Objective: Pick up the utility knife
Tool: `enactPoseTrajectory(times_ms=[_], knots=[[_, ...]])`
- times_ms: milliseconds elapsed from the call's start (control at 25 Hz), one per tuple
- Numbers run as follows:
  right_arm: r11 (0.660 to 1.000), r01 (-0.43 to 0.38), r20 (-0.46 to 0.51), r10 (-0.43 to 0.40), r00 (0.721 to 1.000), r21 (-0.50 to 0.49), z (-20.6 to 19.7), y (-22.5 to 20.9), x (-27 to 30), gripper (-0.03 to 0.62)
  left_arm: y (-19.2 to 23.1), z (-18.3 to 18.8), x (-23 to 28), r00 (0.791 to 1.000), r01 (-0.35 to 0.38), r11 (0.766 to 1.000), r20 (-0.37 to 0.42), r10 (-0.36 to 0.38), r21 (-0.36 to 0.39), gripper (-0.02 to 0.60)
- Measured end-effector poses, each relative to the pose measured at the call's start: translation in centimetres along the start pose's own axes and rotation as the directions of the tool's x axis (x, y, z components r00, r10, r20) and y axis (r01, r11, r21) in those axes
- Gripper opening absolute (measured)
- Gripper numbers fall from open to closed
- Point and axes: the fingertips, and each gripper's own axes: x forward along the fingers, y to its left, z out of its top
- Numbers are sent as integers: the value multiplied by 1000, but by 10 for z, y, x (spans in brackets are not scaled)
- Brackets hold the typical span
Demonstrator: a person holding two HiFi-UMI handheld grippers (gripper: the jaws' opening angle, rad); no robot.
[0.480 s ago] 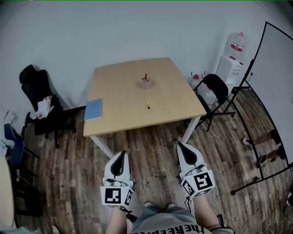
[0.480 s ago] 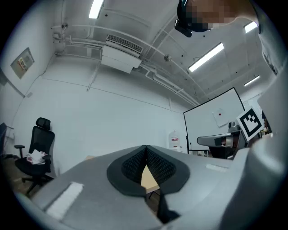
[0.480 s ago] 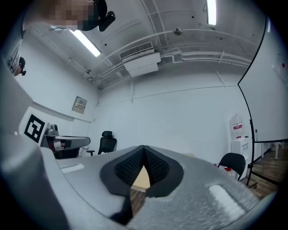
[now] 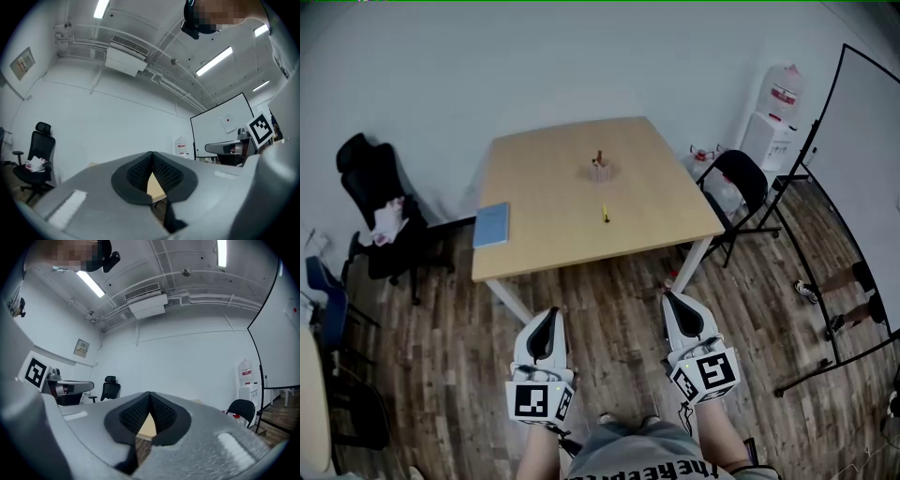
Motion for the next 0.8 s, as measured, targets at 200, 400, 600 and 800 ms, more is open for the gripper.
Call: enactPoseTrajectory(times_ms=[200,400,600,800], knots=[[999,19,26,-21,999,47,-3,3,2,2,9,-3,-1,1000,9,1000,-1,-9,0,20],[999,30,16,-30,999,40,-6,8,2,2,14,-5,-2,1000,21,1000,-2,-21,-5,20],[999,19,13,-19,1000,41,-7,9,6,2,14,-8,3,999,32,999,-2,-32,-7,20],[999,12,26,-13,1000,32,-6,1,20,2,19,-9,14,1000,24,1000,1,-24,4,20]])
